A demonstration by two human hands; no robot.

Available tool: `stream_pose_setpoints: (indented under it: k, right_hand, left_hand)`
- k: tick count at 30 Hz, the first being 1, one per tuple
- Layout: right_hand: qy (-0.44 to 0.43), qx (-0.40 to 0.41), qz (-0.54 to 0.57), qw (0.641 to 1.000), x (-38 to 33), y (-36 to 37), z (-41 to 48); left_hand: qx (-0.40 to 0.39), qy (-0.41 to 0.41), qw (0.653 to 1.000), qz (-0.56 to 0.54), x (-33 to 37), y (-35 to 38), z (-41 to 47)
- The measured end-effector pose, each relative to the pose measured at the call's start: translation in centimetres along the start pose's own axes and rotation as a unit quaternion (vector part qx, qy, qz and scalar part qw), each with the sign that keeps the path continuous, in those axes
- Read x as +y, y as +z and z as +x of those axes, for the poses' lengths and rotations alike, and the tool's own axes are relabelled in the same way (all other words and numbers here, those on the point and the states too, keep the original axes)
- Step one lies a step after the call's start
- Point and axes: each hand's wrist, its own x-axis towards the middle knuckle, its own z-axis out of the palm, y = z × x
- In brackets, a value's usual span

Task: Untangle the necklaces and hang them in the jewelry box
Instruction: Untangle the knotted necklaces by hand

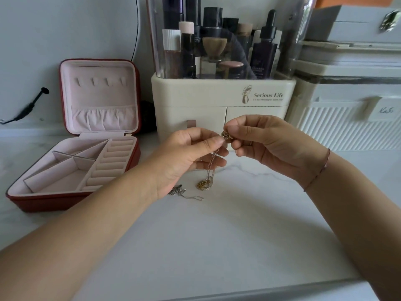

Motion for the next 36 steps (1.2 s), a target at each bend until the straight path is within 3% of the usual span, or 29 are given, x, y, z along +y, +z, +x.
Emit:
stream_pose_setpoints:
  k: [8,17,22,29,36]
  right_hand:
    - [0.025,-0.009,-0.025,0.999,0.1,-0.2,0.0]
    - [0.006,0.011,-0.062,0.998,0.0,-0.4,0.0]
    - [-0.022,0.036,-0.036,0.998,-0.2,-0.9,-0.1]
    - [-0.085,0.063,0.065,0.992,-1.0,-1.3,-0.2]
    - [-0.108,0.059,0.117,0.985,-1.6,-2.1,-0.4]
  left_hand:
    - [0.057,0.062,0.991,0.104,-0.1,0.0,0.2]
    - [0.029,-0.039,0.998,-0.032,0.2,-0.1,0.5]
    - [0.007,-0.049,0.996,-0.068,0.4,-0.8,0.6]
    - [0.081,-0.052,0.992,-0.079,0.4,-1.2,0.9]
    - [0.098,-0.051,0.994,0.006,0.3,-1.2,0.6]
